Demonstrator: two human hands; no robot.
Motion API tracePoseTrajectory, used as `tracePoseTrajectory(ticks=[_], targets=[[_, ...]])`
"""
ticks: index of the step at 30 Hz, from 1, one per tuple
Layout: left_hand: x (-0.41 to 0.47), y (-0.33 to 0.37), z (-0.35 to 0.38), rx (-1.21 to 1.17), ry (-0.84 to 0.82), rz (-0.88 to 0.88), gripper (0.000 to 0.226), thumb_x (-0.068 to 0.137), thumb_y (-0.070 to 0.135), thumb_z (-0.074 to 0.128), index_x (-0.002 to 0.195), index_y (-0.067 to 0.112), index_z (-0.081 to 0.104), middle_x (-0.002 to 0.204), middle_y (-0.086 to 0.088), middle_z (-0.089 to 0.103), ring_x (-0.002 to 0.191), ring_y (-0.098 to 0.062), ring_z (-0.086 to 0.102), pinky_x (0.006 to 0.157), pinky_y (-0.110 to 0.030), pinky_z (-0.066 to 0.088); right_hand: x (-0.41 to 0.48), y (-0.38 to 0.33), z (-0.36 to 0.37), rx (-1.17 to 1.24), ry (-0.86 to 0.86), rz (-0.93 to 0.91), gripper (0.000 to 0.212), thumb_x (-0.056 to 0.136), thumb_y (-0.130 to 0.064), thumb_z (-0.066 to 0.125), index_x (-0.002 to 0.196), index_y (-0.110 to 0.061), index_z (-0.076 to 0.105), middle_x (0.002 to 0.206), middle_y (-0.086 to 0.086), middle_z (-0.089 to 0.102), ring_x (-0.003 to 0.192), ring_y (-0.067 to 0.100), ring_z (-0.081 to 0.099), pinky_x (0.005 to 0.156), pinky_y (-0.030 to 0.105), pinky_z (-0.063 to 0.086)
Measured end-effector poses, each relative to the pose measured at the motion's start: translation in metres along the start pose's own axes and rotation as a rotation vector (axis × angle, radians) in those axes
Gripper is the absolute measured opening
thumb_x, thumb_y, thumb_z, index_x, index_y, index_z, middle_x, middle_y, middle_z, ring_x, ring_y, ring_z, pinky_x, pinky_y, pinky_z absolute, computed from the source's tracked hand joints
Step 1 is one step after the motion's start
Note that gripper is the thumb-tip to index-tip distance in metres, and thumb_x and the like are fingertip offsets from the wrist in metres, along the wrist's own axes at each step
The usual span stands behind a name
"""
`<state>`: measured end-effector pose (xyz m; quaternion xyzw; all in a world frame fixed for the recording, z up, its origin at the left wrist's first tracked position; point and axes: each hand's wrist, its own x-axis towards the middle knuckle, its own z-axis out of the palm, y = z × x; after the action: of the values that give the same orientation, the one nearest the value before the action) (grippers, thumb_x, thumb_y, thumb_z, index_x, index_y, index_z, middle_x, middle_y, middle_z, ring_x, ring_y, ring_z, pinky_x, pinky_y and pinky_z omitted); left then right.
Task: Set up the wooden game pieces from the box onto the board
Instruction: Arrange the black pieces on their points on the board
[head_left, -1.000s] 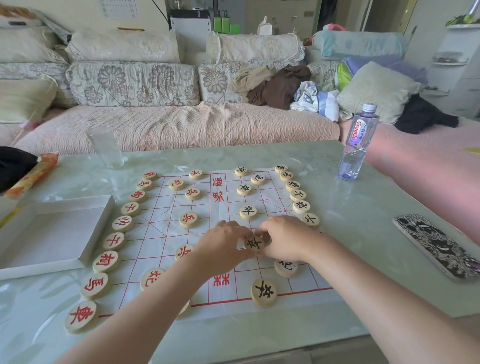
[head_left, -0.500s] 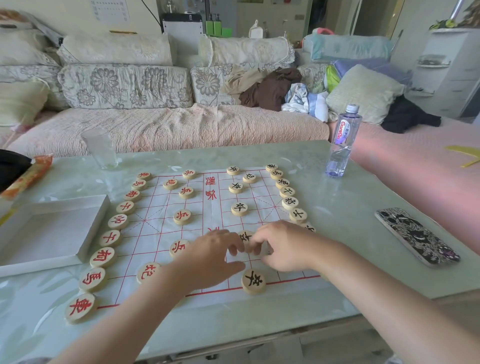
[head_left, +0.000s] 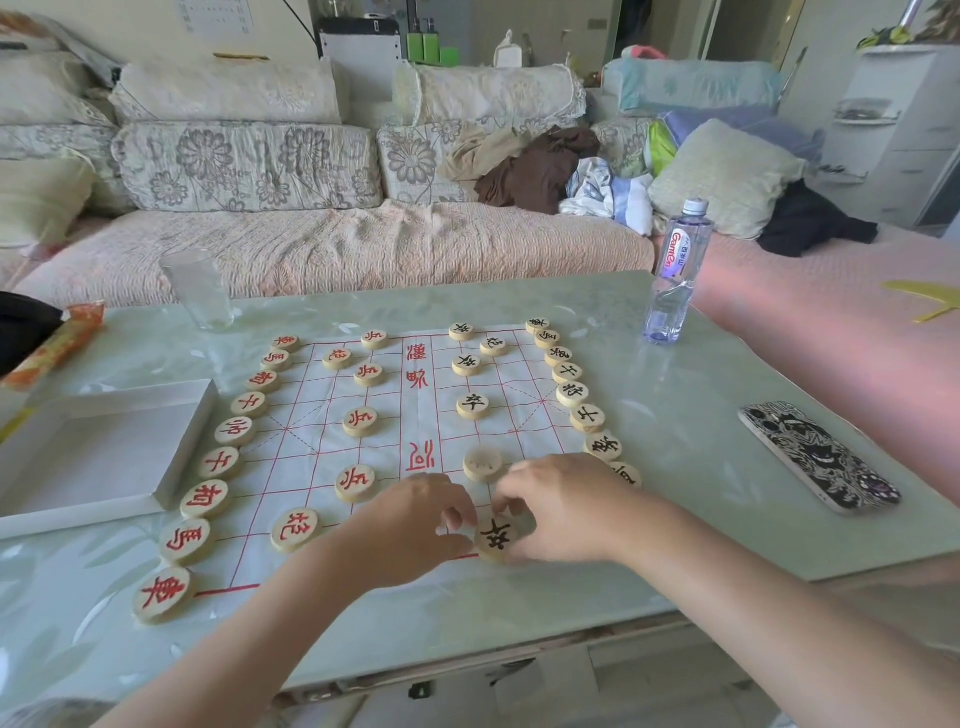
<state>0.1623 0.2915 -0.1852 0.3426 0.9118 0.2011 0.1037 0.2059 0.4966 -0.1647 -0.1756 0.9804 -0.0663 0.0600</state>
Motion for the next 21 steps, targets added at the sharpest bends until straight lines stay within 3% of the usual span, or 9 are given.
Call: tracePoseTrajectory(ticks=[2, 6, 12, 15, 18, 21], targets=[[-0.001, -0.001, 0.001, 0.004, 0.014, 0.001, 0.02, 0.082, 0.039, 0.069, 0.101, 0.035, 0.065, 0.09, 0.019, 0.056, 0.08, 0.005, 0.051, 0.072, -0.011, 0.041, 0.001, 0.001, 0.002, 0.027, 0.011, -0.02, 0.046, 0.079, -0.05, 0.068, 0.121, -0.036, 0.058, 0.12, -0.016, 0.058, 0.106, 0.012, 0.058, 0.08, 0.03, 0.044], [-0.002, 0.003, 0.006, 0.041, 0.048, -0.012, 0.042, 0.071, 0.061, 0.071, 0.103, 0.034, 0.064, 0.092, 0.02, 0.054, 0.086, 0.0, 0.05, 0.077, -0.018, 0.044, 0.002, 0.004, 0.006, 0.129, -0.034, -0.044, 0.052, 0.081, -0.021, 0.065, 0.126, -0.042, 0.05, 0.126, -0.021, 0.058, 0.113, 0.011, 0.056, 0.086, 0.03, 0.045], [-0.004, 0.007, 0.006, 0.045, 0.092, -0.013, 0.057, 0.066, 0.072, 0.067, 0.107, 0.032, 0.061, 0.096, 0.018, 0.056, 0.089, -0.004, 0.05, 0.071, -0.016, 0.041, 0.001, 0.001, 0.011, 0.045, 0.068, -0.039, 0.061, 0.077, -0.061, 0.067, 0.13, -0.042, 0.045, 0.112, -0.019, 0.06, 0.103, 0.01, 0.059, 0.073, 0.027, 0.038], [-0.005, 0.01, 0.006, 0.038, 0.075, -0.007, 0.051, 0.069, 0.066, 0.069, 0.107, 0.033, 0.059, 0.096, 0.018, 0.056, 0.089, -0.004, 0.049, 0.064, -0.01, 0.033, 0.0, -0.001, 0.011, 0.092, 0.044, -0.046, 0.073, 0.076, -0.054, 0.07, 0.14, -0.045, 0.036, 0.125, -0.021, 0.054, 0.11, 0.01, 0.056, 0.083, 0.028, 0.043], [-0.006, 0.009, 0.006, 0.019, 0.08, -0.008, 0.041, 0.075, 0.054, 0.072, 0.108, 0.032, 0.061, 0.095, 0.018, 0.057, 0.086, -0.004, 0.052, 0.069, -0.016, 0.042, -0.001, 0.0, 0.01, 0.138, 0.006, -0.035, 0.082, 0.082, -0.032, 0.068, 0.148, -0.049, 0.02, 0.127, -0.02, 0.055, 0.111, 0.011, 0.054, 0.089, 0.027, 0.043], [-0.006, 0.007, 0.006, 0.01, 0.068, -0.019, 0.04, 0.074, 0.054, 0.072, 0.108, 0.035, 0.061, 0.094, 0.019, 0.057, 0.087, -0.004, 0.053, 0.077, -0.022, 0.047, -0.002, 0.002, 0.011, 0.162, 0.0, -0.01, 0.083, 0.082, -0.032, 0.069, 0.148, -0.049, 0.022, 0.122, -0.021, 0.056, 0.108, 0.008, 0.053, 0.088, 0.025, 0.042]])
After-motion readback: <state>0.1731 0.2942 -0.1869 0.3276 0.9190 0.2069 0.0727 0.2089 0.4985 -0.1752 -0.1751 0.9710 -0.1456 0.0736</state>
